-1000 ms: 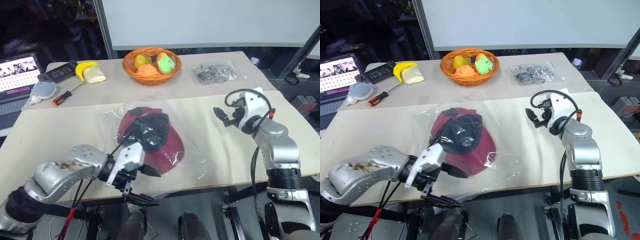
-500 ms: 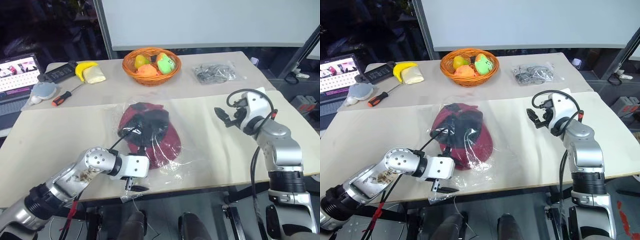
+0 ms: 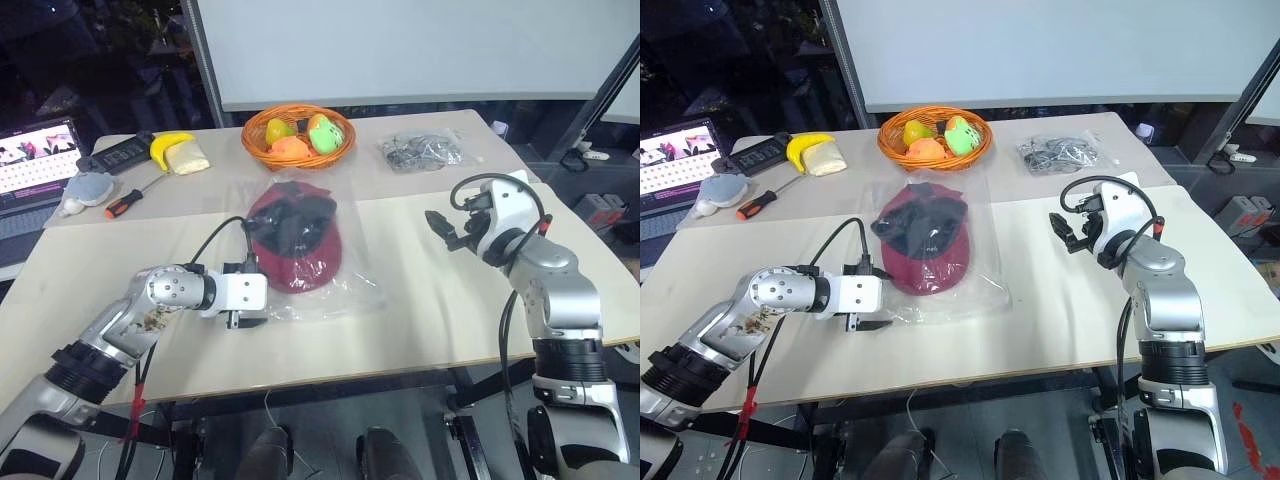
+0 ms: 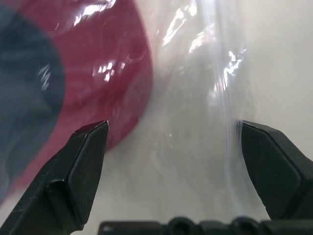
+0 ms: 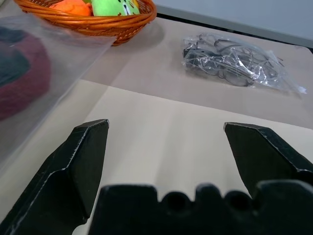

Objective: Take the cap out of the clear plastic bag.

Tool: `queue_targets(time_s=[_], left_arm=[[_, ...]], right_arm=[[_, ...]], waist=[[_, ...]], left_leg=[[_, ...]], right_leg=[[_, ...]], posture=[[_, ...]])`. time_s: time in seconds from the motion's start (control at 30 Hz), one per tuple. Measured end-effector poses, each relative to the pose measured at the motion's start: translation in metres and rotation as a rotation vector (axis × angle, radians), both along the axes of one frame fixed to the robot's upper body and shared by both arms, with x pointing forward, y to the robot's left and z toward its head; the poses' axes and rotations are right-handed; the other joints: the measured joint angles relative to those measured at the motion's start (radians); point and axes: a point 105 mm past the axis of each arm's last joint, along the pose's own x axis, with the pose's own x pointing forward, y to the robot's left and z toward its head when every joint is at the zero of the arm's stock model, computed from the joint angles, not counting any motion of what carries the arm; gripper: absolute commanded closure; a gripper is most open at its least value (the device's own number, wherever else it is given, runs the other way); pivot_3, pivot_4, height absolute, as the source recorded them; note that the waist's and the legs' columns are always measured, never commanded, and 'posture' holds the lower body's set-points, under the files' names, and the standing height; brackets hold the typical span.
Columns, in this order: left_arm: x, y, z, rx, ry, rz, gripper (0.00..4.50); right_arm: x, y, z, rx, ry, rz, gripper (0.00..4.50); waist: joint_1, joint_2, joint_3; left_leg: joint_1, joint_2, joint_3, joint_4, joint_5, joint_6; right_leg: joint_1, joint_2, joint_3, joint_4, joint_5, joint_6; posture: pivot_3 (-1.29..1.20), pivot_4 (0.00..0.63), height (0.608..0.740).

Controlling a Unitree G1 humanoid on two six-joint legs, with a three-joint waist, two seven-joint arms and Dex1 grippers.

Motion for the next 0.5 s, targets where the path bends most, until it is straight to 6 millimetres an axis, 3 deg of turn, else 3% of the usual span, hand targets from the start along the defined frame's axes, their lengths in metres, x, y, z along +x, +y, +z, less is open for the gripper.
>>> queue_targets(time_s=[0.13, 0.33, 0.5], left_arm=[[0.0010, -0.0002, -0.0016, -0.048, -0.007, 0.053, 1.18], [0.0034, 0.0014, -0.0058, -0.046, -0.012, 0.098, 3.39], [0.0075, 0.0049, -0.0032, -0.058, -0.021, 0.139, 3.39]], right_arm=[[0.0003, 0.0019, -0.0011, 0.007, 0.002, 0.004, 0.00], [0.0012, 0.0055, -0.0051, 0.014, 0.013, 0.012, 0.00], [0.0023, 0.0060, -0.0089, 0.022, 0.024, 0.011, 0.00]], waist=[[0.001, 0.000, 0.000], [0.002, 0.000, 0.000], [-0.001, 0.000, 0.000]], left_leg=[[-0.005, -0.001, 0.000, 0.000, 0.000, 0.000], [-0.008, -0.001, 0.000, 0.000, 0.000, 0.000], [-0.016, -0.001, 0.002, -0.001, 0.000, 0.000]], right_leg=[[-0.003, -0.001, 0.000, -0.002, 0.000, 0.000], [-0.006, -0.001, 0.000, -0.002, 0.000, 0.000], [-0.016, 0.000, 0.000, -0.001, 0.001, 0.000]], posture=[[0.00, 0.150, 0.740], [0.00, 0.150, 0.740], [0.00, 0.150, 0.740]])
